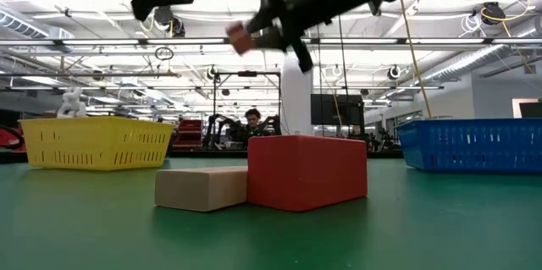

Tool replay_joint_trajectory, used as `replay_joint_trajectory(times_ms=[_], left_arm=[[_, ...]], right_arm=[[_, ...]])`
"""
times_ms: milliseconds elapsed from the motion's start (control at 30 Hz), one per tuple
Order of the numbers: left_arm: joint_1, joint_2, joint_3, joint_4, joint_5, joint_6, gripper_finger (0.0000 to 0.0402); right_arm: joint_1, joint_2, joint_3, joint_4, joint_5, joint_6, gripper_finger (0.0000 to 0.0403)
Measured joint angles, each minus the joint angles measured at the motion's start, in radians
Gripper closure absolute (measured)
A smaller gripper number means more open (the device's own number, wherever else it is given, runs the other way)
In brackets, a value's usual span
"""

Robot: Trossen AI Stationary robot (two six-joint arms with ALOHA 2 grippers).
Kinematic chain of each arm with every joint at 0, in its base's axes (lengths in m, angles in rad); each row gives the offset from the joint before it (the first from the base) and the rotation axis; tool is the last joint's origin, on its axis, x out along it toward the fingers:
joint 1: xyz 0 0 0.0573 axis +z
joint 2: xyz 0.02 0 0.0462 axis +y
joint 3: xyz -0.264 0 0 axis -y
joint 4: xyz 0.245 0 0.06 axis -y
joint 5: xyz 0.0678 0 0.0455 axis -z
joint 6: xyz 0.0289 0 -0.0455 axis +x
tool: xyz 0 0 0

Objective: Sort & place blocks by color
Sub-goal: Put the pink arch block into the yellow basket

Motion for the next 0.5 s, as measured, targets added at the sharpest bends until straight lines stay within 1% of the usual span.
replay_joint_trajectory(times_ms=[133,267,500], left_arm=[[-0.021,0.017,0.000,0.073,0.000,0.091,0.0201],[-0.025,0.057,0.000,0.146,0.000,0.122,0.0201],[-0.011,0.139,0.000,0.250,0.002,0.152,0.0196]], right_arm=[[-0.017,-0.029,-0.001,0.157,-0.007,-0.094,0.0366],[-0.031,-0.050,0.000,0.262,-0.102,-0.155,0.0366],[-0.050,-0.057,-0.001,0.305,-0.188,-0.220,0.0366]])
